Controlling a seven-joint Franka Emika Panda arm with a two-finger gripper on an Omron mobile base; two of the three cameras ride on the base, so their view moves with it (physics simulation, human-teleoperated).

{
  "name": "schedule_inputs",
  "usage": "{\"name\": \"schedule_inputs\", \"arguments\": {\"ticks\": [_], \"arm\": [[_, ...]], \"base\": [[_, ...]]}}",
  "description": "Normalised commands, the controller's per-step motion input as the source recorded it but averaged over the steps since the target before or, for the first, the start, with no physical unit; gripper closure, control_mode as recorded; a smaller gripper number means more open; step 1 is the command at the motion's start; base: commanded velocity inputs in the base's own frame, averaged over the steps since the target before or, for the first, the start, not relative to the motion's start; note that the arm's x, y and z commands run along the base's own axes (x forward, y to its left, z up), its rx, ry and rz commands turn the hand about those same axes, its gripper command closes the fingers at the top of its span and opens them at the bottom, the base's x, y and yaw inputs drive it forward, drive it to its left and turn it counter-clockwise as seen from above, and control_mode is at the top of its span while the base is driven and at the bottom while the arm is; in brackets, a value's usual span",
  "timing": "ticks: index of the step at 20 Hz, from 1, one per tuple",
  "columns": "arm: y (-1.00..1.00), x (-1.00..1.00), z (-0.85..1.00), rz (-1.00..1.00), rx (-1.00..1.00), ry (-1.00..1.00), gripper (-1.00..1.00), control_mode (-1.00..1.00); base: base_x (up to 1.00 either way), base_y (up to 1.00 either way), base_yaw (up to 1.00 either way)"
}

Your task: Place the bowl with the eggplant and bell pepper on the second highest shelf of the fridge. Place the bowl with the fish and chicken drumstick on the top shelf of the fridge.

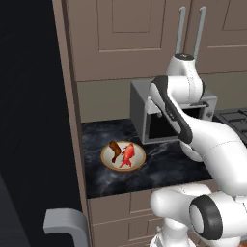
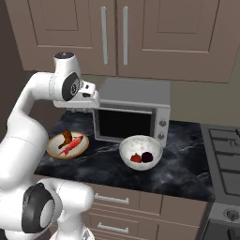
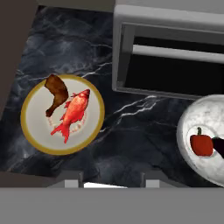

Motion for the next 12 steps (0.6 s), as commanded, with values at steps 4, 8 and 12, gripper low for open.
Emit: {"name": "schedule_inputs", "arguments": {"ticks": [4,8,12], "arm": [[0.00,-0.17,-0.09,-0.04,0.12,0.00,-1.00,-1.00],[0.00,-0.06,-0.72,-0.25,0.33,0.06,-1.00,-1.00],[0.12,0.00,-1.00,-0.25,0.20,0.12,-1.00,-1.00]], "base": [[0.00,0.00,0.00],[0.00,0.00,0.00],[0.00,0.00,0.00]]}}
